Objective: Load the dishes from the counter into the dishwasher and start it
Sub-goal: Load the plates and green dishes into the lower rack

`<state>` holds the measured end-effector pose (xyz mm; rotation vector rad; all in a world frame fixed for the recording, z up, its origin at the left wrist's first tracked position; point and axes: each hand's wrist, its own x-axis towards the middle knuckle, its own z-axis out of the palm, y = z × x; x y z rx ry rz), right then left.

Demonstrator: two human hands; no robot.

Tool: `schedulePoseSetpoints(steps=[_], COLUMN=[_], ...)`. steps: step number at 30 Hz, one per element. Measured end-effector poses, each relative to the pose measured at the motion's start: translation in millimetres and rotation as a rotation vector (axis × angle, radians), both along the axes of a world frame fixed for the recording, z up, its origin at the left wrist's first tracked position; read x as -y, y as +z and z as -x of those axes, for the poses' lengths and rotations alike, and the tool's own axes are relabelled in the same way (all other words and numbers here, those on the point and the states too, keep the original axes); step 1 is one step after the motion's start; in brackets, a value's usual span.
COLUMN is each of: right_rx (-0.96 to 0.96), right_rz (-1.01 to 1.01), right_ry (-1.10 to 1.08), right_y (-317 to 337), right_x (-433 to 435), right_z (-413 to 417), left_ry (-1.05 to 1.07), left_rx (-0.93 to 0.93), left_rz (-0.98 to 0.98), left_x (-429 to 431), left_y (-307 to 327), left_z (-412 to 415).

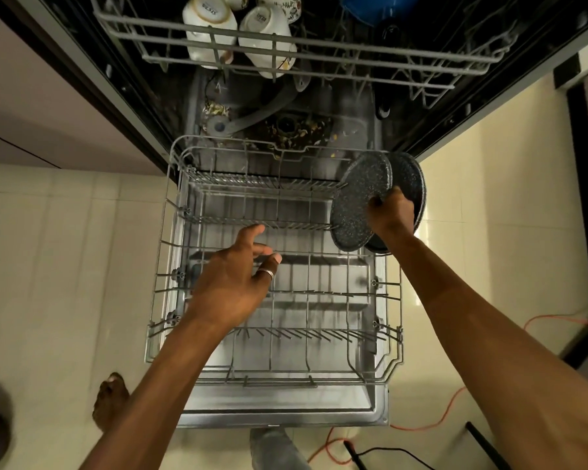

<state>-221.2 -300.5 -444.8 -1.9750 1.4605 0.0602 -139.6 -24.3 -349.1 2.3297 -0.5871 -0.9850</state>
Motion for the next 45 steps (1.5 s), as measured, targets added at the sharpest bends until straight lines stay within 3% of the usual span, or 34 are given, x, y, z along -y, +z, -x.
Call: schedulePoseSetpoints(steps=[15, 20, 33, 38, 45], right_rx=[0.097, -0.005, -0.044, -0.012, 0.158], right_rz=[-0.091, -0.069, -0.053, 0.094, -0.116], right_ry=[-0.016, 0.053, 0.038, 0.004, 0.195], right_y=[-0.7, 5.3, 17.0, 65.2, 203.5], right_x=[8.1, 9.4, 4.6, -19.5, -126.5], right_z=[19.2, 17.1, 14.3, 20.4, -2.7], left_ry=[-0.012, -0.007, -0.014, -0.026, 0.066], left_rx=[-0.002, -0.015, -0.021, -0.025, -0.025], left_rz=[0.015, 0.041, 0.034, 0.055, 0.129], left_x=[-1.5, -2.9, -15.0, -20.3, -57.2], left_y=[-1.9, 1.8, -2.7, 15.9, 120.6], left_z=[10.1, 11.4, 11.2, 2.0, -36.0])
